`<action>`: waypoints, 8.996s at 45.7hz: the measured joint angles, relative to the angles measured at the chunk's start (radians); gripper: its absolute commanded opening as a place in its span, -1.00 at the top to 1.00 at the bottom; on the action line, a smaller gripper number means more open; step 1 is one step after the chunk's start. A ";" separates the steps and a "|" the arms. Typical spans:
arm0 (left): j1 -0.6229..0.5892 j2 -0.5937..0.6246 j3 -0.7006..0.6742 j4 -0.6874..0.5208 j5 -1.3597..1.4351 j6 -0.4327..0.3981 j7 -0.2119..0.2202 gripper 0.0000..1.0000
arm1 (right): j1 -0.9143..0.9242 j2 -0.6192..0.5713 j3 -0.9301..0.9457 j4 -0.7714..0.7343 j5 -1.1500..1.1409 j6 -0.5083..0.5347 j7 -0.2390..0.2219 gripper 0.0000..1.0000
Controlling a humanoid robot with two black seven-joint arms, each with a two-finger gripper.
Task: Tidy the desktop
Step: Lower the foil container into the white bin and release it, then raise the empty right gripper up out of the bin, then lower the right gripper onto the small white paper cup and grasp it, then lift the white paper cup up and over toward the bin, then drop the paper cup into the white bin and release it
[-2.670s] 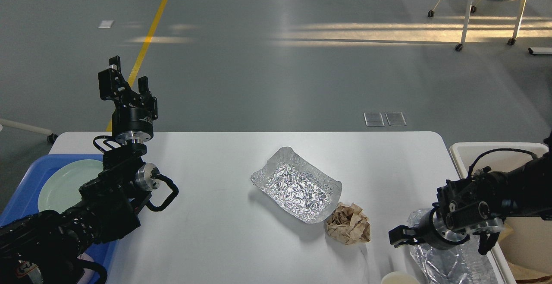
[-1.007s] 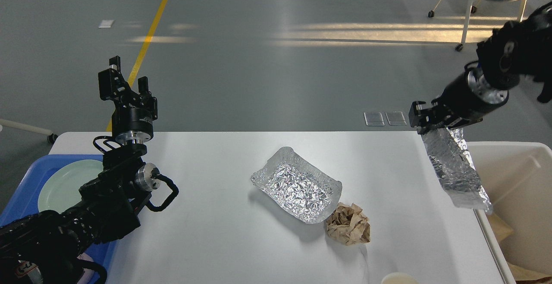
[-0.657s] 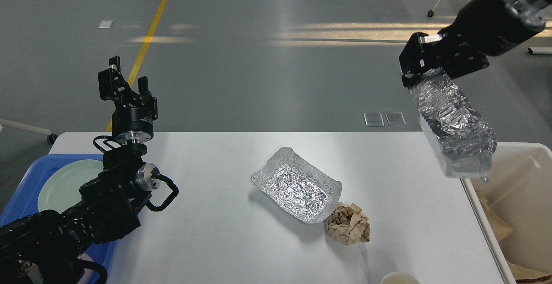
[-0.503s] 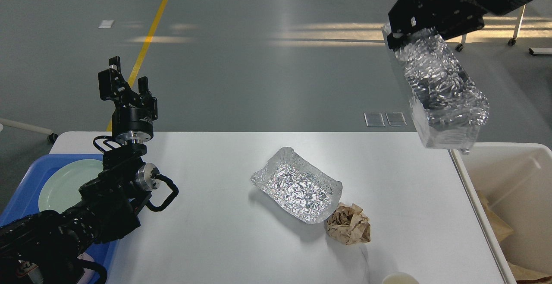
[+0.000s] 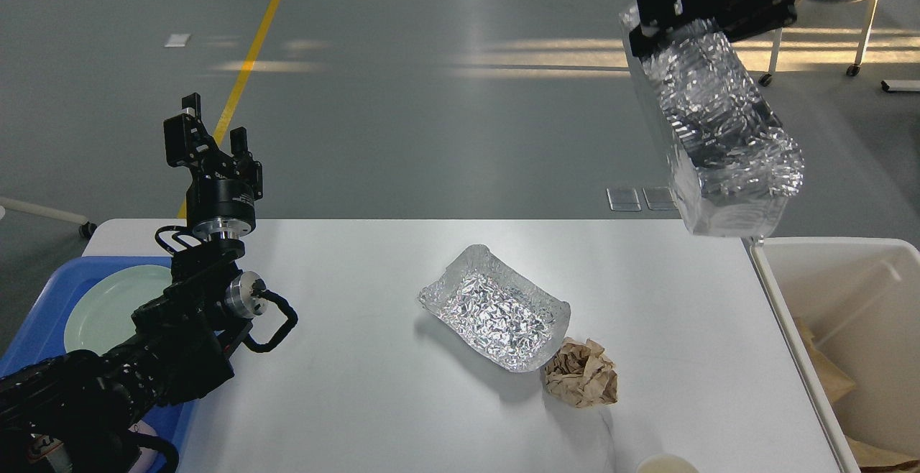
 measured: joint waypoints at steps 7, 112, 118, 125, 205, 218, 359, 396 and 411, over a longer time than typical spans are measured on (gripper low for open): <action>0.000 0.000 0.000 0.000 0.000 0.000 0.000 -0.92 | -0.225 0.000 -0.026 -0.057 -0.143 0.000 -0.001 1.00; 0.000 0.000 0.000 0.000 0.000 0.000 0.000 -0.92 | 0.011 -0.056 -0.218 0.404 -0.050 -0.099 -0.004 -0.98; 0.000 0.000 0.000 0.000 0.000 0.000 0.000 -0.92 | 0.107 -0.053 -0.207 0.421 0.009 -0.015 -0.003 -0.98; 0.000 0.000 0.000 0.000 0.000 0.000 0.000 -0.93 | 0.164 -0.051 -0.195 0.421 0.061 -0.001 -0.003 -0.99; 0.000 0.000 0.000 0.000 0.000 0.000 0.000 -0.92 | -0.871 0.074 -0.197 0.298 -0.544 -0.653 -0.072 -0.95; 0.000 0.000 0.000 0.000 0.000 0.000 0.000 -0.92 | -0.936 0.104 -0.195 0.241 -0.545 -0.699 -0.073 -0.25; 0.000 0.000 0.000 0.000 0.001 0.000 0.000 -0.92 | -0.856 -0.041 -0.043 -0.585 -0.310 -0.409 -0.047 1.00; 0.000 0.000 0.000 0.000 0.000 0.000 0.000 -0.92 | -1.114 0.006 -0.264 -0.780 -0.294 -0.710 -0.045 -1.00; 0.000 0.000 0.000 0.000 0.000 0.000 0.000 -0.92 | -1.115 0.006 -0.264 -0.779 -0.294 -0.710 -0.045 -1.00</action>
